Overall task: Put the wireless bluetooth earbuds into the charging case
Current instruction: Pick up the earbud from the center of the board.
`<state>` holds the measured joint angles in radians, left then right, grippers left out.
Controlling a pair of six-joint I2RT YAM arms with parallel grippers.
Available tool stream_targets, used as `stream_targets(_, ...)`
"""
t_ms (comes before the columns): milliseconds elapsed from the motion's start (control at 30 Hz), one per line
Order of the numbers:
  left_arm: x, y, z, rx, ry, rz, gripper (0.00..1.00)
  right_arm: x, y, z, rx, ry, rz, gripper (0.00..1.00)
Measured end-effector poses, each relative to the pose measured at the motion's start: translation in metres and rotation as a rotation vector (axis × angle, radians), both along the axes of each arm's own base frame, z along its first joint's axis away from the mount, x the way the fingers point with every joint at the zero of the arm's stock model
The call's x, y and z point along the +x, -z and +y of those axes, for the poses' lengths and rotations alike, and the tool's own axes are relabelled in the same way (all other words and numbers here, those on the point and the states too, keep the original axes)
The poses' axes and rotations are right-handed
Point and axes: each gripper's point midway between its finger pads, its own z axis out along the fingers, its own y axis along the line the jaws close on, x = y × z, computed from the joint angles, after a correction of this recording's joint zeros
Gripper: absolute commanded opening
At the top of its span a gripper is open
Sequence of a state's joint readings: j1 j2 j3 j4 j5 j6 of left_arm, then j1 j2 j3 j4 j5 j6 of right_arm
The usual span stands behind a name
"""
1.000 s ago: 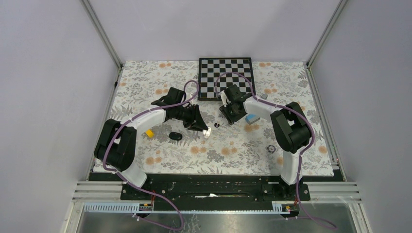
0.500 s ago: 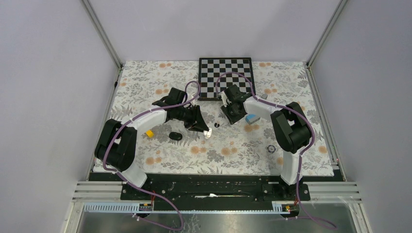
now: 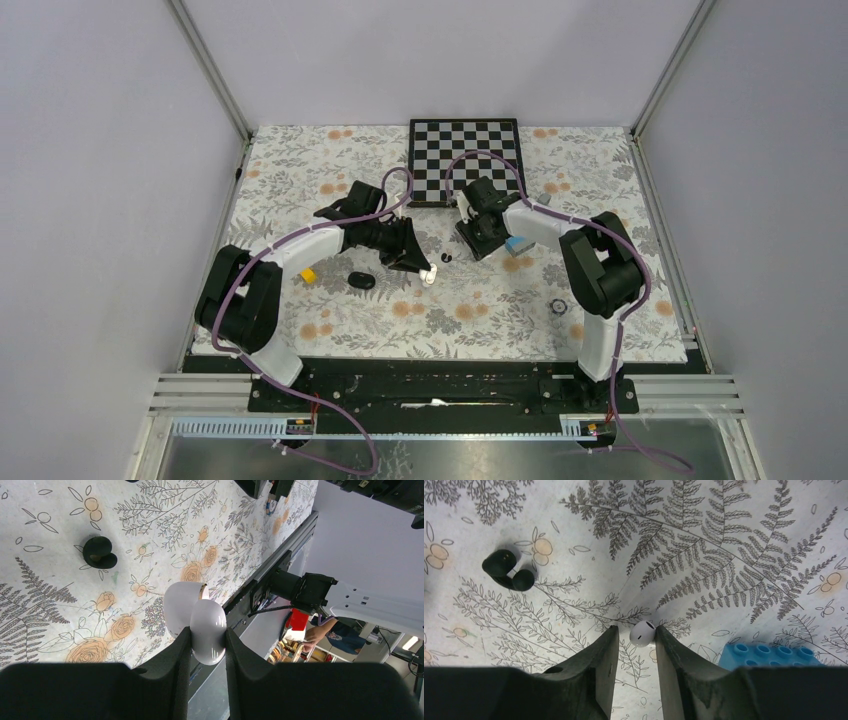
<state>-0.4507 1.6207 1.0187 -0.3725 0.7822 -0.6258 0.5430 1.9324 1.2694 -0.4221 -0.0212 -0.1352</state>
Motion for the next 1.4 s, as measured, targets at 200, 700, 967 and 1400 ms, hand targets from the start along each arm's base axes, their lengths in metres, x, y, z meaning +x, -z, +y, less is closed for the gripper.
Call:
stream_targets(200, -0.0001, 0.0001, -0.0001, 0.001, 0.000, 0.000, 0.00, -0.0044, 0.0002, -0.0020, -0.010, -0.036, 0.013, 0.42)
stream_targets(700, -0.0006, -0.0004, -0.0017, -0.001, 0.002, -0.001, 0.00, -0.0040, 0.0005, -0.0060, -0.032, -0.045, 0.008, 0.33)
stream_targets(967, -0.0007, -0.0009, -0.0025, -0.003, 0.000, 0.001, 0.00, -0.0040, 0.0002, -0.0050, -0.026, -0.033, 0.010, 0.41)
stream_targets(1400, -0.0009, -0.0007, -0.0026, -0.003, 0.000, 0.002, 0.00, -0.0024, 0.0001, -0.0040, -0.024, -0.028, 0.009, 0.40)
